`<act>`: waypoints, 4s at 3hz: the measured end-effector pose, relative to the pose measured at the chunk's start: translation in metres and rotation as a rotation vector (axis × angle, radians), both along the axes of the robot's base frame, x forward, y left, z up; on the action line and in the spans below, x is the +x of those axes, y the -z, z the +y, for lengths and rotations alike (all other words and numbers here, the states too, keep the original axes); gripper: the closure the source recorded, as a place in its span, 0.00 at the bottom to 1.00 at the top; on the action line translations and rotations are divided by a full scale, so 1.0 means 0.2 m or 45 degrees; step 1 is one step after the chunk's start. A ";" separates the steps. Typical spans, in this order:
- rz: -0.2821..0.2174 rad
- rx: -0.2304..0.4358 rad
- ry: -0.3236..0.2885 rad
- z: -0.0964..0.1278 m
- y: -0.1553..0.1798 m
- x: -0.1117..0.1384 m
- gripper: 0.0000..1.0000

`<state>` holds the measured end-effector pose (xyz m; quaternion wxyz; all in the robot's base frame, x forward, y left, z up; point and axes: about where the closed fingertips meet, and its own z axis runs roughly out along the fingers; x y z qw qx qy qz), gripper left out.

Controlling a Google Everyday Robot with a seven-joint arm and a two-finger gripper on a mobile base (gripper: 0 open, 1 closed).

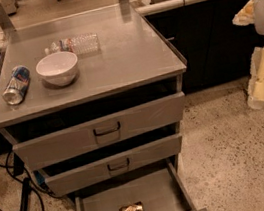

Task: Pick orange can from bottom drawer and place on counter

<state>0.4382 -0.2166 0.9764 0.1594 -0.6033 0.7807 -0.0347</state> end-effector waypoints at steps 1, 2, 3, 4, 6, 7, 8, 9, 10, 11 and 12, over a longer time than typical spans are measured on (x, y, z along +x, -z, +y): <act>0.000 0.000 0.000 0.00 0.00 0.00 0.00; 0.029 0.026 -0.009 0.06 0.09 -0.03 0.00; 0.047 0.046 -0.089 0.24 0.23 -0.08 0.00; 0.125 0.041 -0.198 0.47 0.48 -0.18 0.00; 0.138 0.046 -0.204 0.51 0.53 -0.20 0.00; 0.228 0.087 -0.226 0.81 0.89 -0.29 0.00; 0.275 0.114 -0.238 0.97 1.07 -0.31 0.00; 0.275 0.114 -0.238 0.97 1.07 -0.31 0.00; 0.327 0.120 -0.255 1.05 1.31 -0.32 0.00; 0.346 0.114 -0.286 1.15 1.61 -0.28 0.00; 0.318 0.091 -0.314 1.20 1.81 -0.20 0.00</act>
Offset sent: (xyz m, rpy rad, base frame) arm -0.0156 0.0322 -0.0561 0.0607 0.0903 0.0214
